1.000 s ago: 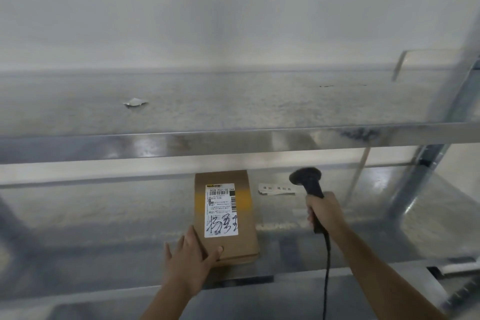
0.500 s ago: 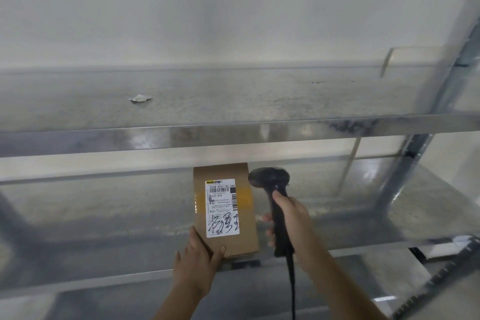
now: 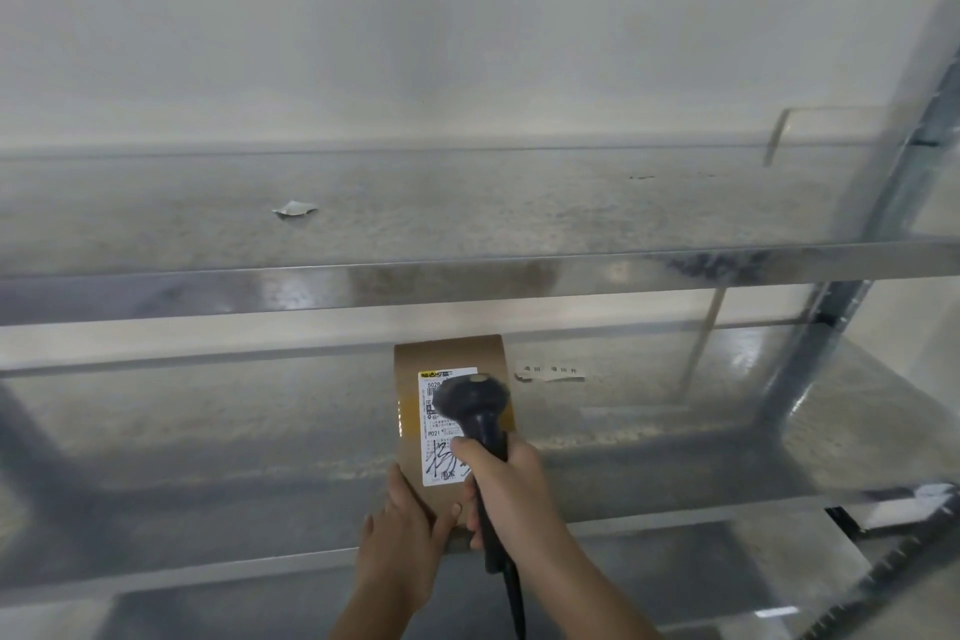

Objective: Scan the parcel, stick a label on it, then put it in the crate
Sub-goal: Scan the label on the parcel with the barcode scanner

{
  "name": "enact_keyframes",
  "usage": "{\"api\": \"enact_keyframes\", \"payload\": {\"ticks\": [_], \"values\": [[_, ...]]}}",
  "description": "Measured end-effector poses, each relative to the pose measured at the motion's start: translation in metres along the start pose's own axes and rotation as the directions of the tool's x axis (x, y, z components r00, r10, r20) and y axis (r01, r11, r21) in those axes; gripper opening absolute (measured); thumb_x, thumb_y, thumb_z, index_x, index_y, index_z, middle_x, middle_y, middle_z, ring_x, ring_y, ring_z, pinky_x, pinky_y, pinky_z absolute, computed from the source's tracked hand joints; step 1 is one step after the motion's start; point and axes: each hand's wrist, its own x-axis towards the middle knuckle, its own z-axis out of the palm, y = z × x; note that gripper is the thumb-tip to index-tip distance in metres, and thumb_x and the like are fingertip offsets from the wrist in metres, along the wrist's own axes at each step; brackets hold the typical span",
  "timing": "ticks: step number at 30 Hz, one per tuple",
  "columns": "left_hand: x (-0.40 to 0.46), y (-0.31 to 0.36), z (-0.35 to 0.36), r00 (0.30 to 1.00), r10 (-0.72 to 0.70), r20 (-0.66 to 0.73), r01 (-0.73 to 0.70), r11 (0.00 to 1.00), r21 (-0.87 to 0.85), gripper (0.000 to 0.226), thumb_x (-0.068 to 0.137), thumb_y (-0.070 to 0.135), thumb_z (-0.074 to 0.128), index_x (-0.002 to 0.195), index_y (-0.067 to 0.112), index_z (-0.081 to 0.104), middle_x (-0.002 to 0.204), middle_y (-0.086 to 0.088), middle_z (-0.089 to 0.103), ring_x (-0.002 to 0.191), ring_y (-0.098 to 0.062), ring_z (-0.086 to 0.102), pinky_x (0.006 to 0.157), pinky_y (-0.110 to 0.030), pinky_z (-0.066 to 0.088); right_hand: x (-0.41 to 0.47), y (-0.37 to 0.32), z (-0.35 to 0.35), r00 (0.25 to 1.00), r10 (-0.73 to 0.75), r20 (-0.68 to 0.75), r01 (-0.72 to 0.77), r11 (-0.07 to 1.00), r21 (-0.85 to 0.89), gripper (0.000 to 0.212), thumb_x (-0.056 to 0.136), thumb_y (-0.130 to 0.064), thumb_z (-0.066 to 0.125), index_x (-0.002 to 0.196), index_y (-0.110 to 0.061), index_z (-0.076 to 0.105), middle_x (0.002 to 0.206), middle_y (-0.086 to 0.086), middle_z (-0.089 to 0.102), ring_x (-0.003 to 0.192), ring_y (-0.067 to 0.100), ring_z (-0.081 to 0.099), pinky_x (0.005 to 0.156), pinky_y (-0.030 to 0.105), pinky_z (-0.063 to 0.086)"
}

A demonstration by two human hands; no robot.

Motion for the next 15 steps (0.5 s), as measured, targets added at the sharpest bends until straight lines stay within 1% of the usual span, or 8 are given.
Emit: {"api": "enact_keyframes", "payload": {"ticks": [5,10,13,15], "values": [[-0.0025,0.0016,-0.0024,1.0,0.014,-0.013,-0.014,1.0,-0.017,0.084,0.088,0.056,0.038,0.143,0.008,-0.005,0.133,-0.008,0.055,0.119,-0.026,0.054,0.105,-0.038,0.034,0.002,-0.0022,-0.0016,1.0,0.019,-0.023,-0.02,1.0,-0.015,0.026,0.082,-0.024,0.063,0.092,-0.001,0.056,0.052,0.005,0.05,0.035,0.014,0.047,0.038,0.023,0.042],[-0.0043,0.0038,-0.0057,1.0,0.006,-0.008,-0.006,0.999,-0.045,0.08,0.089,0.049,0.043,0.144,0.008,0.001,0.13,-0.009,0.056,0.118,-0.028,0.054,0.104,-0.04,0.036,-0.0008,-0.0026,0.0013,1.0,0.009,-0.005,-0.009,0.999,-0.038,0.02,0.087,-0.025,0.061,0.09,-0.005,0.056,0.049,0.002,0.051,0.035,0.012,0.047,0.038,0.022,0.042],[-0.0049,0.0046,-0.0049,1.0,-0.002,-0.013,0.001,0.994,-0.108,0.076,0.088,0.049,0.047,0.14,0.01,0.01,0.121,-0.004,0.061,0.111,-0.025,0.058,0.098,-0.036,0.039,-0.0013,-0.0036,0.0026,1.0,-0.004,0.004,0.005,0.999,-0.048,0.017,0.086,-0.021,0.058,0.087,-0.005,0.054,0.059,0.011,0.05,0.036,0.014,0.047,0.041,0.024,0.044],[-0.0056,0.0054,-0.0054,1.0,-0.006,-0.012,0.004,0.993,-0.117,0.075,0.088,0.05,0.048,0.139,0.011,0.011,0.122,-0.003,0.06,0.11,-0.024,0.058,0.098,-0.034,0.039,-0.0021,-0.0048,0.0018,1.0,-0.002,0.005,0.003,0.999,-0.046,0.017,0.086,-0.02,0.058,0.086,-0.004,0.053,0.059,0.012,0.049,0.034,0.014,0.046,0.041,0.024,0.043]]}}
